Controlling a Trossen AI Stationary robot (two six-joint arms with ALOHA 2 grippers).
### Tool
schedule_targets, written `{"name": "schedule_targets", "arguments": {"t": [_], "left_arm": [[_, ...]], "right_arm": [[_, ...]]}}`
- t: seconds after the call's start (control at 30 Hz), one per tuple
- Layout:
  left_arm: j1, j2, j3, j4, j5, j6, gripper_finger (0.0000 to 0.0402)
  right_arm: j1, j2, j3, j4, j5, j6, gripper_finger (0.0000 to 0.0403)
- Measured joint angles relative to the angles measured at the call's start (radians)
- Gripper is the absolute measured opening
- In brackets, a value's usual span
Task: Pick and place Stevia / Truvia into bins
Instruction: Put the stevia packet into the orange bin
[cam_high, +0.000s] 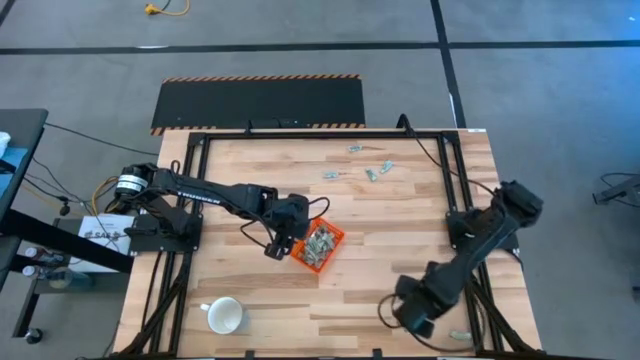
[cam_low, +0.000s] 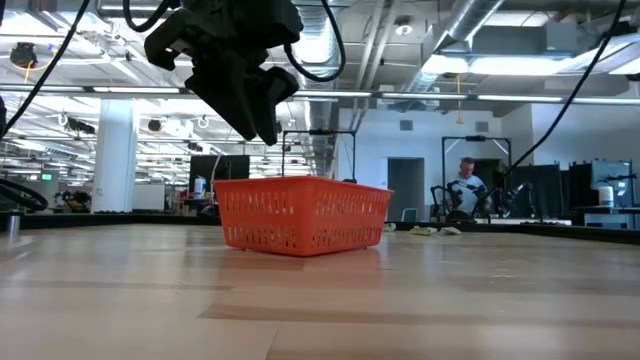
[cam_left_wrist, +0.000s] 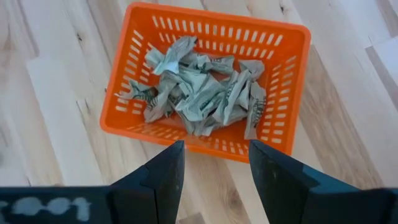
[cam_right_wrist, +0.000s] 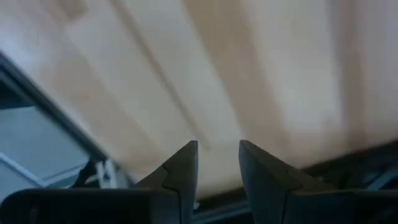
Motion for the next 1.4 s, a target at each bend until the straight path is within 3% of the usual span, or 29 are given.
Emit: {"name": "schedule_targets", "arguments": {"t": [0.37, 0.7, 0.93, 1.4], "left_arm": [[0.0, 0.0, 0.0, 0.002, 0.0, 0.007, 0.0169], [0.0, 0.0, 0.0, 0.002, 0.0, 0.031, 0.0169], [0.0, 0.0, 0.0, 0.002, 0.0, 0.031, 0.0169], [0.0, 0.0, 0.0, 0.002, 0.0, 0.031, 0.0169]], "right_arm": [[0.113, 0.018, -0.02, 0.194, -0.16, 0.162, 0.0111], [0.135, 0.185, -0.032, 0.233, -0.37, 0.014, 0.0111], [0.138, 0.241, -0.032, 0.228, -0.395, -0.081, 0.0111], [0.206, 0.247, -0.035, 0.224, -0.376, -0.031, 0.0111]]}}
